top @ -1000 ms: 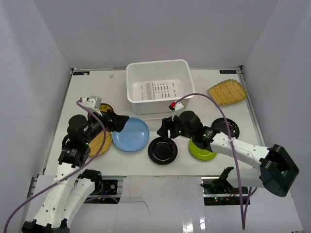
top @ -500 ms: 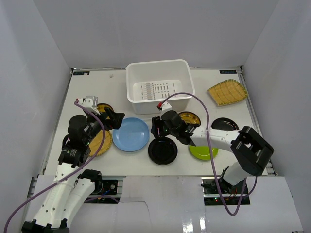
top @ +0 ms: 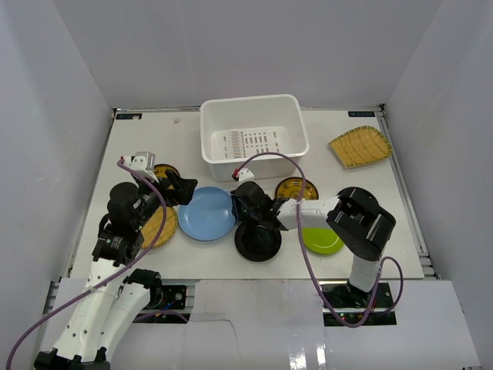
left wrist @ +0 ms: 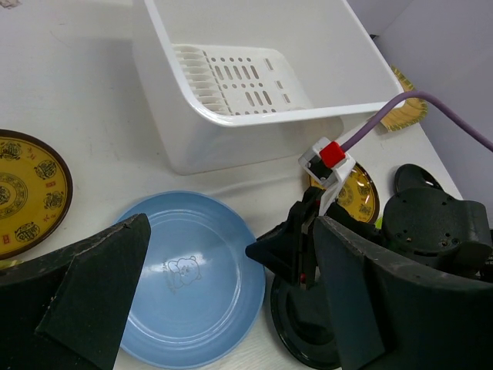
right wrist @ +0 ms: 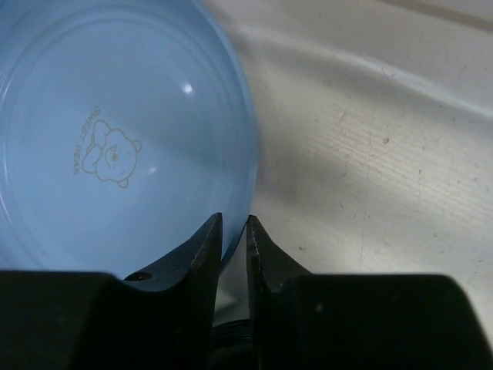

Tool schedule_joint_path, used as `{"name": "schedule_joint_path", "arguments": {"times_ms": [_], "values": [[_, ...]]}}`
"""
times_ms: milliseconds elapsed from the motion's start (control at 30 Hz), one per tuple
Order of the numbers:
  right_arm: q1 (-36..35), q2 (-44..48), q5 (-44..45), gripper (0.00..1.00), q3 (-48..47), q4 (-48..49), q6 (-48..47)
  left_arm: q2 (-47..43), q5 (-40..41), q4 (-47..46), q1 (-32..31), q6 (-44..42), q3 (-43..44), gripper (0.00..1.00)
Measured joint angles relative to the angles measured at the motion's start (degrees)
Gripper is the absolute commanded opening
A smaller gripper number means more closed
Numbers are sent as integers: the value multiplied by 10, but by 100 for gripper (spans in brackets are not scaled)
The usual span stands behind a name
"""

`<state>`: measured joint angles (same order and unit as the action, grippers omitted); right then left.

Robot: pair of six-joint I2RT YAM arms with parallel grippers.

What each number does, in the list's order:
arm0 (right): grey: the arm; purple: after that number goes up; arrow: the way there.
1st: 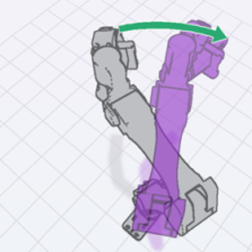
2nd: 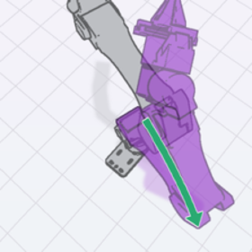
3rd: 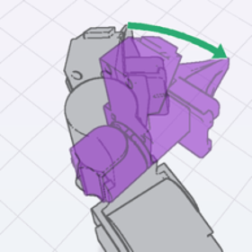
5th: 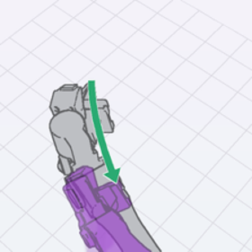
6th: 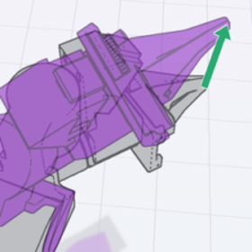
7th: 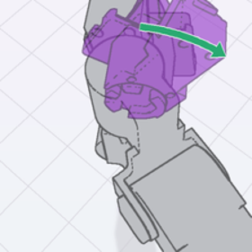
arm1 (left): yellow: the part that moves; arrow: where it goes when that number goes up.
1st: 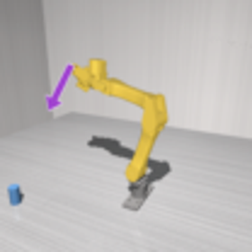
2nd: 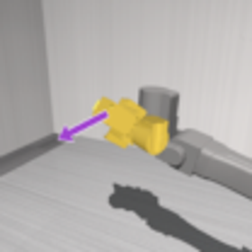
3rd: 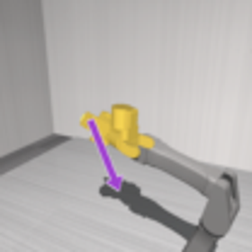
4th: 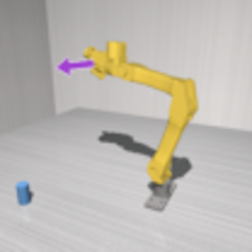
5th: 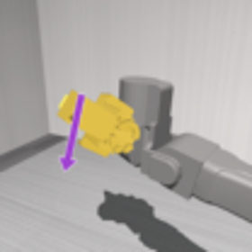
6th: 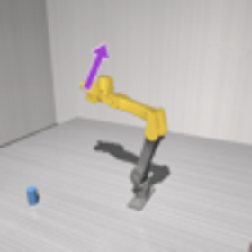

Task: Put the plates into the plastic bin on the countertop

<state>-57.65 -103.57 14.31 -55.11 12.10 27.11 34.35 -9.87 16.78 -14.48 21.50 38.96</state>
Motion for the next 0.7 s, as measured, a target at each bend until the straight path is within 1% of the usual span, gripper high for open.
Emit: {"name": "schedule_joint_path", "arguments": {"times_ms": [33,67,100,267,400,467,600,700], "values": [[-2,-2,7,18,-3,0,2,0,0,0,0,0,0,98],[-3,-2,13,10,-6,0,5,0,0,0,0,0,0,98],[-4,-2,24,8,-8,2,9,0,0,0,0,0,0,98],[-12,18,52,8,-6,10,6,-1,1,0,0,0,0,98],[-17,79,67,8,14,7,-8,-3,21,3,0,0,1,98],[-17,121,72,8,20,4,-14,-6,53,13,-2,2,4,98],[-17,209,100,8,17,3,-49,-17,146,36,-3,16,17,98],[-14,243,136,8,-14,-5,-90,-30,205,48,-3,28,24,98]]}}
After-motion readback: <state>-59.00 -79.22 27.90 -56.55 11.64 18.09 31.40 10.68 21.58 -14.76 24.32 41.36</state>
